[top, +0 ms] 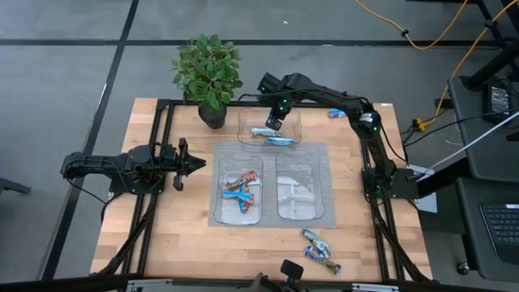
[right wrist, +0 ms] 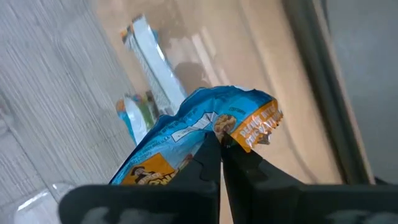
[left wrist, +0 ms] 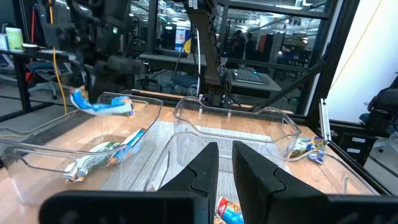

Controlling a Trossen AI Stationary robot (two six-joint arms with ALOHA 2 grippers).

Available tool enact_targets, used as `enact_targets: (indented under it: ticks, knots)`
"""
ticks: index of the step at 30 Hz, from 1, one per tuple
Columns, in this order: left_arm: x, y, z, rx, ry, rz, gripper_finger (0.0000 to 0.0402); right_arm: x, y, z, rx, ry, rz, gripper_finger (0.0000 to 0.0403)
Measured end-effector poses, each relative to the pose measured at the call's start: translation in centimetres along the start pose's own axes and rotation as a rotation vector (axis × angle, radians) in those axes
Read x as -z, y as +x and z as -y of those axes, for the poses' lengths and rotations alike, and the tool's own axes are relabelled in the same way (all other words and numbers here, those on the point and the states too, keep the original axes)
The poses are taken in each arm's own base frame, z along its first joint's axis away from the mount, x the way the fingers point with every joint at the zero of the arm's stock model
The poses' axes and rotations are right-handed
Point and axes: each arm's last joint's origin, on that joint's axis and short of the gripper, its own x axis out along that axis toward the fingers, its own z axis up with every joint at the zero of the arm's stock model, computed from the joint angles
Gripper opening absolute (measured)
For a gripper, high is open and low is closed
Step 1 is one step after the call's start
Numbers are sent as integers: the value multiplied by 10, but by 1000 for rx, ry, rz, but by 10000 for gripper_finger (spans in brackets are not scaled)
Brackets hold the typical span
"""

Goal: Pick and place Granola Bars by type
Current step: Put the yellow granola bar into the top transparent bin, then put the blue granola bar into the bottom right transparent bin

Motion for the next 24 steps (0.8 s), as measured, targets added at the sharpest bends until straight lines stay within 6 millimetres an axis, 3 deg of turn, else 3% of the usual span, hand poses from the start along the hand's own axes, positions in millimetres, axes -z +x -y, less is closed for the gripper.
enact_targets:
  ticks: [11,24]
  knots:
    - [0,0,0,0,0,0,42,14,23,-3,-8,44,-96,24]
    - [0,0,0,0,0,0,39,14,23,-5,-8,61,-101,119]
